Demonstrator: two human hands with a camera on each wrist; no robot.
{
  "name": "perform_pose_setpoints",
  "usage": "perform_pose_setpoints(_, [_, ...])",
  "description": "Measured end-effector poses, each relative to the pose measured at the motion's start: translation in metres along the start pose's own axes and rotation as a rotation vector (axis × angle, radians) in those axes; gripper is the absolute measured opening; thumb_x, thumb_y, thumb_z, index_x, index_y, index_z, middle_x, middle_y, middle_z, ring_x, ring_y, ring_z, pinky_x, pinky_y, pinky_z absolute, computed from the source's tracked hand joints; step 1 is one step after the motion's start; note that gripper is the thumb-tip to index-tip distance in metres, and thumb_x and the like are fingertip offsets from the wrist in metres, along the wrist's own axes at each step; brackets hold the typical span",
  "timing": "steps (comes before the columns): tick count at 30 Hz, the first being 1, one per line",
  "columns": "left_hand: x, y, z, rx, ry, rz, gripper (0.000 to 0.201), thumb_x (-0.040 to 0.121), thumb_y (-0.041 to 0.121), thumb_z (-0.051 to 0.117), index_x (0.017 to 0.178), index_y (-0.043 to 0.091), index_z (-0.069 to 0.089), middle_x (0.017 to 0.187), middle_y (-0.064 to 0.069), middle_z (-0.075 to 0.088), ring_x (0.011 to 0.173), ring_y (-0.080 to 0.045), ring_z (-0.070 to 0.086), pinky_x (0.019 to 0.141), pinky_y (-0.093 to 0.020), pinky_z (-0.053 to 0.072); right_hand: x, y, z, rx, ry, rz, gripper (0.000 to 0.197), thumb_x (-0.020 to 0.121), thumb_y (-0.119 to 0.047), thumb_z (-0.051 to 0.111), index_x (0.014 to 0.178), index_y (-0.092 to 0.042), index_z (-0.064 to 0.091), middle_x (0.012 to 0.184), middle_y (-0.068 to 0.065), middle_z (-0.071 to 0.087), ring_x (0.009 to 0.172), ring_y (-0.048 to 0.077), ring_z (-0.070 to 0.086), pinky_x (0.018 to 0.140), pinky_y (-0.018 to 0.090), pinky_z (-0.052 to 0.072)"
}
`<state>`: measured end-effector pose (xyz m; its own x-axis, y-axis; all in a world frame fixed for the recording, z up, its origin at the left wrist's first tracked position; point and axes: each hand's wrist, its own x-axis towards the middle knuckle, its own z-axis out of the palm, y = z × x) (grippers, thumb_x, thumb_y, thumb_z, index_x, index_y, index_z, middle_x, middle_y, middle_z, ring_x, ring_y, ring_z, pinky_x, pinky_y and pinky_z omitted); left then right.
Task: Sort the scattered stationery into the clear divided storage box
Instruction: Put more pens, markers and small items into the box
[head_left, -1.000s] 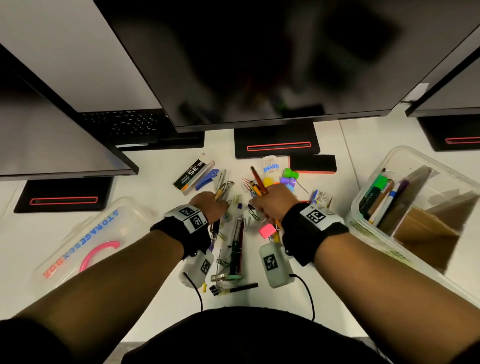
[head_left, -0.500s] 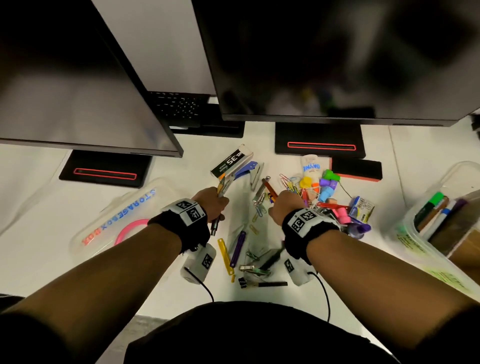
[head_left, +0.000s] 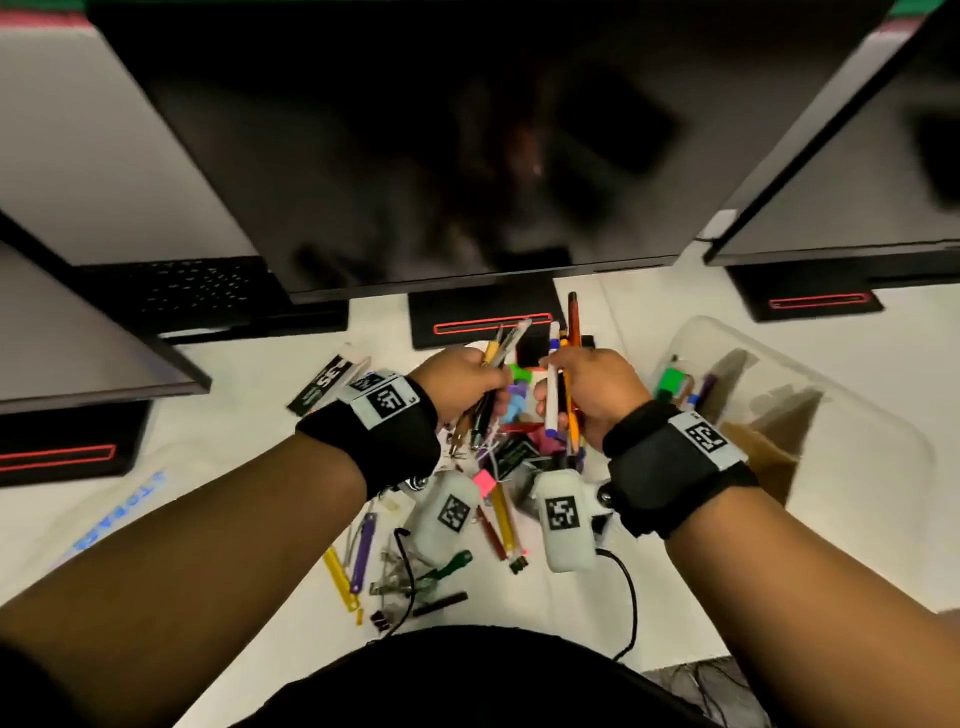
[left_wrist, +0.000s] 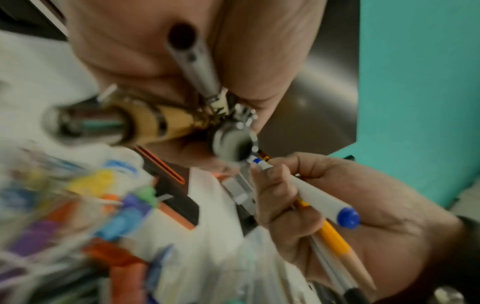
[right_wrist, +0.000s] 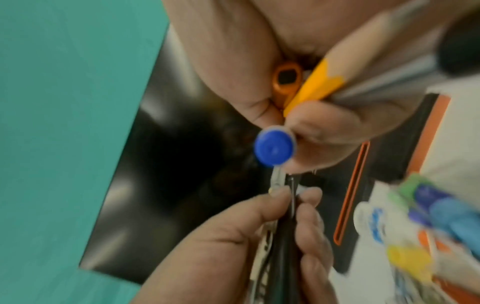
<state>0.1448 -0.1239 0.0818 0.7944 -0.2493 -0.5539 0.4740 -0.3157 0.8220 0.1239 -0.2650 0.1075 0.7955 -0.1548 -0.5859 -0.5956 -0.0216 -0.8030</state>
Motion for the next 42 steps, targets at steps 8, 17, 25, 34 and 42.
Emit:
perform_pose_setpoints(8, [0.018, 0.064, 0.106, -0.074, -0.196, 0.052, 0.017, 0.091, -0.001, 0.05, 0.075, 0.005, 0.052, 0.062, -0.008, 0.053, 0.039, -0.008, 0.054, 0.042, -0.017, 0.048, -0.002, 0.003, -0.099, 0.21, 0.191, 0.104, 0.023, 0.098, -0.011, 0.041, 0.079, -0.004, 0.053, 0.059, 0.008, 0.046, 0.038, 0.015, 0.046, 0.042, 0.028, 0.051])
perform_pose_setpoints(17, [0.051, 0.077, 0.156, 0.532, -0.185, 0.133, 0.032, 0.091, 0.018, 0.05, 0.112, -0.005, 0.06, 0.109, -0.022, 0.063, 0.099, -0.032, 0.06, 0.088, -0.039, 0.048, 0.011, 0.012, -0.131, 0.138, 0.287, 0.12, 0.025, 0.095, -0.003, 0.037, 0.073, -0.002, 0.05, 0.06, 0.012, 0.046, 0.045, 0.02, 0.042, 0.041, 0.025, 0.04])
perform_pose_setpoints(25, [0.048, 0.069, 0.113, -0.167, -0.284, -0.017, 0.035, 0.098, -0.002, 0.032, 0.13, -0.004, 0.044, 0.096, -0.011, 0.057, 0.086, -0.024, 0.056, 0.062, -0.018, 0.048, 0.025, 0.012, -0.118, -0.275, 0.25, 0.086, 0.002, 0.089, -0.009, 0.053, 0.089, -0.008, 0.055, 0.091, 0.014, 0.057, 0.082, 0.026, 0.056, 0.084, 0.041, 0.053])
perform_pose_setpoints(34, [0.036, 0.006, 0.016, -0.051, -0.006, -0.054, 0.018, 0.094, 0.006, 0.048, 0.083, 0.015, 0.058, 0.077, -0.004, 0.058, 0.064, -0.013, 0.054, 0.057, -0.02, 0.045, 0.023, -0.001, -0.092, -0.562, 0.266, -0.107, 0.036, 0.084, -0.01, 0.059, 0.12, -0.001, 0.06, 0.115, 0.016, 0.064, 0.103, 0.032, 0.061, 0.083, 0.029, 0.048])
perform_pose_setpoints(42, [0.004, -0.058, -0.036, 0.552, 0.041, -0.003, 0.019, 0.087, 0.01, 0.059, 0.103, 0.014, 0.068, 0.097, -0.005, 0.069, 0.087, -0.017, 0.064, 0.065, -0.019, 0.043, 0.018, 0.028, -0.005, -0.906, -0.102, -0.494, 0.012, 0.087, -0.011, 0.057, 0.094, -0.009, 0.067, 0.093, 0.005, 0.066, 0.08, 0.017, 0.057, 0.067, 0.017, 0.04])
